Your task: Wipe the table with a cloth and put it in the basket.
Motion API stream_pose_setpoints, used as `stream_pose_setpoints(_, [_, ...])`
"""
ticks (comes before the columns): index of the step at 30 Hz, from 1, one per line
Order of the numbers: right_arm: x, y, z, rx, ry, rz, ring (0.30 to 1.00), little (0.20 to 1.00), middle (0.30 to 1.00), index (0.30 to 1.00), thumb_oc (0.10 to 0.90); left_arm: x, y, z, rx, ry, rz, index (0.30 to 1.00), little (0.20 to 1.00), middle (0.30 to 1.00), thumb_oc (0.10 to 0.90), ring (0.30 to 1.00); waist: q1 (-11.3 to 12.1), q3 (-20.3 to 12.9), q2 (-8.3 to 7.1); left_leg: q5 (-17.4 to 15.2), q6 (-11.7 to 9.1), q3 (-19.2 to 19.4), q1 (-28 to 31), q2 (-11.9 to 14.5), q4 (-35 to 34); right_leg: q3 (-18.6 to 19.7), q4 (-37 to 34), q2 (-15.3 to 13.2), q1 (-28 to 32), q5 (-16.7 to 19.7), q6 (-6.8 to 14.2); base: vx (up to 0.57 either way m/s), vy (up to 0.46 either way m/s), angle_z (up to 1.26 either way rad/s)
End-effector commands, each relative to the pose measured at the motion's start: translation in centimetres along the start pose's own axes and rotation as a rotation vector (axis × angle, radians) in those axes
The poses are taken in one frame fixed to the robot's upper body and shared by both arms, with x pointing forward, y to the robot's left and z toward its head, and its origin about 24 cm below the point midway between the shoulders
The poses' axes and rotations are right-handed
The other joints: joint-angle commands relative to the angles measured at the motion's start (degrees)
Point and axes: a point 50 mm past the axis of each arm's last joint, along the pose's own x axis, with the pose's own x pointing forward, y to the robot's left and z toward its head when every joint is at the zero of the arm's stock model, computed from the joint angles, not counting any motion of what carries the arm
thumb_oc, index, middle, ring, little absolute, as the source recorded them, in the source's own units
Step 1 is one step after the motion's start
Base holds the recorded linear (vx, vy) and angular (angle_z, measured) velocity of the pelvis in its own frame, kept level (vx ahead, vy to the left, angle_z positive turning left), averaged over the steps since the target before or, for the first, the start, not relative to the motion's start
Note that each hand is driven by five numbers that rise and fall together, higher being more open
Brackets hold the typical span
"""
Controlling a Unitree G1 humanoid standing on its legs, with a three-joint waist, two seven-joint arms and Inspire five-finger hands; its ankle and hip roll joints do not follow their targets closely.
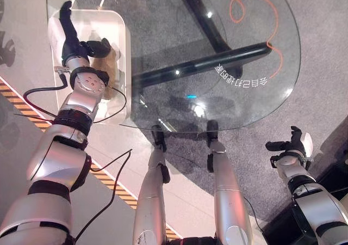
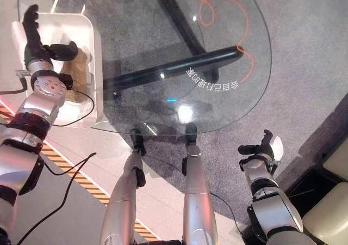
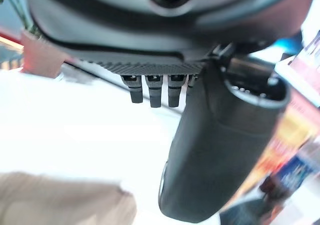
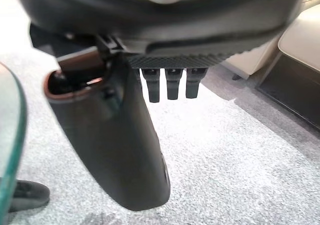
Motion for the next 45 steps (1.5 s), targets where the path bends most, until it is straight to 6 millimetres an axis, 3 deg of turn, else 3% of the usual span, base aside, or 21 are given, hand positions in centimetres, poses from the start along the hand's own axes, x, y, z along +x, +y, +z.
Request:
stream_pose_setpoints(1, [-0.2, -1.5, -3.8, -0.030, 0.102, -0.077, 0.900, 0.900, 0.900, 0.900, 0.800, 2.5, 5.7, 1.8, -0.035, -0.079, 0.233, 0.900, 0.900, 0.900, 0.800, 0.900, 1.16, -1.37, -1.18, -6.50, -0.15, -0.71, 3.72, -1.63, 2.42, -3.31, -7.75, -0.26, 5.46, 3.44, 1.55, -0.04, -0.017, 0.04])
stream_pose_setpoints(8, [-0.7, -1.5, -5.7, -0.040, 0.159, -0.070, 0.900, 0.900, 0.900, 0.900, 0.800, 2.7, 7.2, 1.4, -0.037, -0.088, 0.235, 0.900, 0.900, 0.900, 0.800, 0.900, 1.78, -1.37, -1.21, -6.00, -0.62, -0.26, 12.01, -1.34, -0.77, -4.18, -10.31, -1.15, 13.89, 3.48, 2.20, -0.01, -0.013, 0.02])
stream_pose_setpoints(11, [-1.3, -1.7, -7.7, -0.051, 0.210, -0.058, 0.900, 0.900, 0.900, 0.900, 0.800, 2.6, 7.9, 1.3, -0.055, -0.112, 0.220, 0.900, 0.900, 0.900, 0.800, 0.900, 2.23, -1.76, -1.29, -6.38, -0.77, 0.00, 17.17, -1.53, -2.16, -4.83, -11.87, -1.79, 19.28, 3.26, 2.55, 0.04, -0.040, 0.09])
stream_pose_setpoints(13, [-2.0, -1.8, -10.0, -0.080, 0.272, -0.016, 0.900, 0.900, 0.900, 0.900, 0.800, 2.3, 8.4, 0.3, -0.077, -0.103, 0.202, 0.900, 0.900, 0.900, 0.800, 0.900, 2.77, -4.34, -1.17, -6.41, -1.03, 0.06, 20.22, -1.59, -3.98, -5.23, -13.83, -2.10, 22.76, 3.25, 2.81, 0.08, -0.033, 0.02])
stream_pose_setpoints(14, [-2.4, -1.8, -11.0, -0.087, 0.305, 0.010, 0.900, 0.900, 0.900, 0.900, 0.800, 2.0, 8.4, -0.3, -0.087, -0.090, 0.192, 0.900, 0.900, 0.900, 0.800, 0.900, 2.91, -5.18, -1.14, -6.38, -1.14, 0.06, 21.46, -1.63, -4.67, -5.42, -14.70, -2.23, 24.16, 3.34, 2.89, 0.12, -0.041, 0.10])
stream_pose_setpoints(17, [-5.1, -2.2, -16.4, -0.144, 0.476, 0.127, 0.900, 0.900, 0.900, 0.900, 0.800, -0.4, 8.2, -5.3, -0.139, 0.020, 0.083, 0.900, 0.900, 0.900, 0.800, 0.900, 4.27, -10.93, -0.79, -6.28, -1.83, -0.38, 28.90, -1.96, -8.42, -7.27, -19.39, -2.59, 33.42, 3.20, 2.75, 0.16, -0.056, 0.08])
stream_pose_setpoints(20, [-6.0, -2.3, -17.8, -0.171, 0.513, 0.152, 0.900, 0.900, 0.900, 0.900, 0.800, -1.4, 8.1, -7.1, -0.143, 0.073, 0.041, 0.900, 0.900, 0.900, 0.800, 0.900, 4.67, -12.72, -0.70, -6.26, -1.80, -0.68, 30.35, -2.05, -8.90, -7.88, -20.48, -2.75, 35.45, 3.49, 2.77, 0.10, -0.042, 0.14])
stream_pose_setpoints(22, [-7.1, -2.2, -19.3, -0.266, 0.533, 0.224, 0.900, 0.900, 0.900, 0.900, 0.800, -3.5, 8.1, -10.7, -0.155, 0.194, -0.016, 0.900, 0.900, 0.900, 0.800, 0.900, 5.50, -15.60, -0.87, -6.69, -1.79, -0.96, 32.85, -1.91, -9.21, -8.88, -21.56, -2.90, 38.81, 3.37, 2.73, 0.10, -0.060, 0.15])
stream_pose_setpoints(25, [-7.5, -2.2, -19.8, -0.263, 0.553, 0.227, 0.900, 0.900, 0.900, 0.900, 0.800, -4.5, 8.0, -12.0, -0.173, 0.244, -0.040, 0.900, 0.900, 0.900, 0.800, 0.900, 5.86, -16.56, -0.96, -6.81, -1.77, -1.08, 33.57, -1.86, -9.33, -9.16, -21.84, -2.86, 39.73, 3.30, 2.73, 0.12, -0.036, 0.16])
stream_pose_setpoints(26, [-9.2, -2.0, -21.7, -0.335, 0.612, 0.284, 0.900, 0.900, 0.900, 0.900, 0.800, -9.4, 7.7, -17.4, -0.192, 0.425, -0.155, 0.900, 0.900, 0.900, 0.800, 0.900, 6.72, -20.34, -1.08, -7.63, -1.67, -1.59, 36.02, -1.69, -9.78, -9.81, -23.48, -2.72, 43.08, 3.11, 2.77, 0.26, -0.048, 0.02])
stream_pose_setpoints(27, [-9.9, -2.0, -22.4, -0.356, 0.633, 0.296, 0.900, 0.900, 0.900, 0.900, 0.800, -11.5, 7.9, -19.3, -0.182, 0.494, -0.187, 0.900, 0.900, 0.900, 0.800, 0.900, 7.07, -21.66, -1.09, -7.95, -1.66, -1.67, 36.78, -1.54, -9.78, -10.22, -24.05, -2.73, 44.19, 3.11, 2.84, 0.26, -0.048, 0.02])
stream_pose_setpoints(29, [-10.2, -2.0, -22.7, -0.355, 0.643, 0.299, 0.900, 0.900, 0.900, 0.900, 0.800, -12.3, 7.9, -20.0, -0.177, 0.532, -0.196, 0.900, 0.900, 0.900, 0.800, 0.900, 7.24, -22.09, -1.12, -8.06, -1.66, -1.69, 37.03, -1.48, -9.78, -10.34, -24.24, -2.71, 44.54, 3.08, 2.85, 0.10, 0.002, 0.07])
stream_pose_setpoints(30, [-10.9, -2.1, -23.5, -0.352, 0.682, 0.312, 0.900, 0.900, 0.900, 0.900, 0.800, -16.2, 8.6, -23.0, -0.138, 0.655, -0.235, 0.900, 0.900, 0.900, 0.800, 0.900, 7.85, -23.64, -1.30, -8.71, -1.60, -1.93, 38.20, -1.32, -9.78, -10.93, -24.97, -2.62, 46.27, 2.77, 2.88, 0.13, 0.013, 0.17])
stream_pose_setpoints(33, [-11.6, -1.8, -23.9, -0.395, 0.691, 0.366, 0.900, 0.900, 0.900, 0.900, 0.800, -20.9, 9.5, -26.1, -0.064, 0.836, -0.302, 0.900, 0.900, 0.900, 0.800, 0.900, 8.35, -25.11, -1.64, -9.42, -1.56, -2.02, 39.36, -1.06, -9.78, -11.29, -25.30, -2.49, 47.70, 2.09, 2.72, 0.10, 0.008, 0.11])
stream_pose_setpoints(38, [-12.2, -0.9, -24.1, -0.424, 0.696, 0.435, 0.900, 0.900, 0.900, 0.900, 0.800, -27.3, 10.3, -28.9, 0.048, 1.067, -0.397, 0.900, 0.900, 0.900, 0.800, 0.900, 8.66, -26.46, -2.08, -10.30, -1.43, -1.69, 40.99, -0.56, -9.78, -11.45, -25.36, -2.21, 49.40, 1.13, 2.42, 0.07, -0.005, 0.01])
stream_pose_setpoints(45, [-13.1, 0.0, -24.4, -0.439, 0.720, 0.470, 0.900, 0.900, 0.900, 0.900, 0.800, -34.5, 10.7, -30.2, 0.140, 1.301, -0.535, 0.900, 0.900, 0.900, 0.800, 0.900, 8.89, -27.18, -2.37, -10.87, -1.15, -2.08, 42.01, -0.39, -9.78, -11.31, -25.69, -1.95, 50.39, 0.89, 2.47, 0.03, -0.003, -0.01])
